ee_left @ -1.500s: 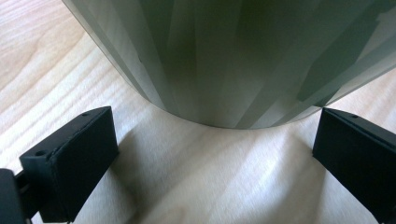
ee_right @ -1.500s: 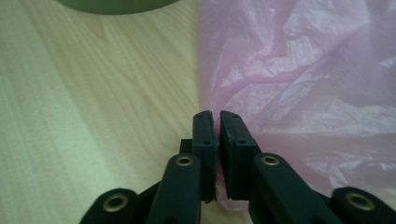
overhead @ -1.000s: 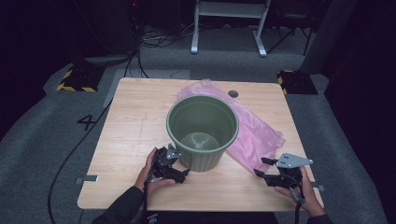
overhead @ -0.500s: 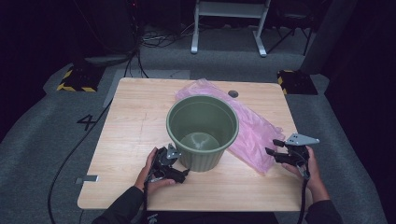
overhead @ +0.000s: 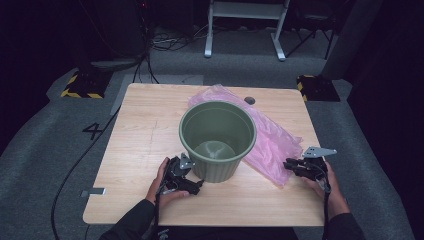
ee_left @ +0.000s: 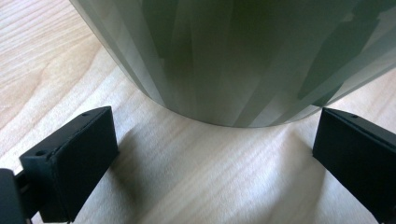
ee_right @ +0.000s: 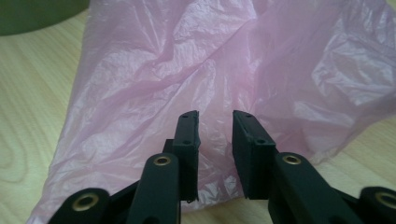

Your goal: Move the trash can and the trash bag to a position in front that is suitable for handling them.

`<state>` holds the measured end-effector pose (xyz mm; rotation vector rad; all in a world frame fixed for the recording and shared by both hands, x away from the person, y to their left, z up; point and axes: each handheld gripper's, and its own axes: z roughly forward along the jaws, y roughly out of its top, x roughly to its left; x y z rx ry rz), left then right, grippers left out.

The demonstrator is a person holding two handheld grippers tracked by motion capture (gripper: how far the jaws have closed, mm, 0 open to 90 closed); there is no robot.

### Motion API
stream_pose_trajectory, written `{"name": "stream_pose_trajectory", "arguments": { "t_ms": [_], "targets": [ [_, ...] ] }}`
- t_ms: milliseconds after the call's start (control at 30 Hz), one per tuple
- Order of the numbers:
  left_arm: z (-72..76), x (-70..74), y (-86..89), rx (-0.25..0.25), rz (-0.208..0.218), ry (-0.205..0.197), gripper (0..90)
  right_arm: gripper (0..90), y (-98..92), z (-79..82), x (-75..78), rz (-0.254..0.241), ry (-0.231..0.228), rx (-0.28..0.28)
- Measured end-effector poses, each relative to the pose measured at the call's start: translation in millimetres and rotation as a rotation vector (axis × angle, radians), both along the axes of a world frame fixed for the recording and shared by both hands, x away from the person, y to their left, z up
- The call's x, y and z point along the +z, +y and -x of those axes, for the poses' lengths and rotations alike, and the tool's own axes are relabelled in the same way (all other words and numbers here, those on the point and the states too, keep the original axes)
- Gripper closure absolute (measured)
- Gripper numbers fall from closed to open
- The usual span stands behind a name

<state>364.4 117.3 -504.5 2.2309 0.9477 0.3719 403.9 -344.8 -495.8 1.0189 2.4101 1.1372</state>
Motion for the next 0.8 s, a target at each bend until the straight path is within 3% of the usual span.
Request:
{"name": "stream_pose_trajectory", "arguments": {
  "t_ms": [467,800],
  "targets": [
    [-22.0,0.3,-13.3,0.081,0.002,0.001,0.0,81.5,7.4,14.2,-1.8,0.018,0.01,0.052],
    [-38.6,0.3,-15.8,0.128,0.006,0.001,0.2,83.8,29.6,31.8,-1.4,0.031,0.007,0.109]
  ]
}}
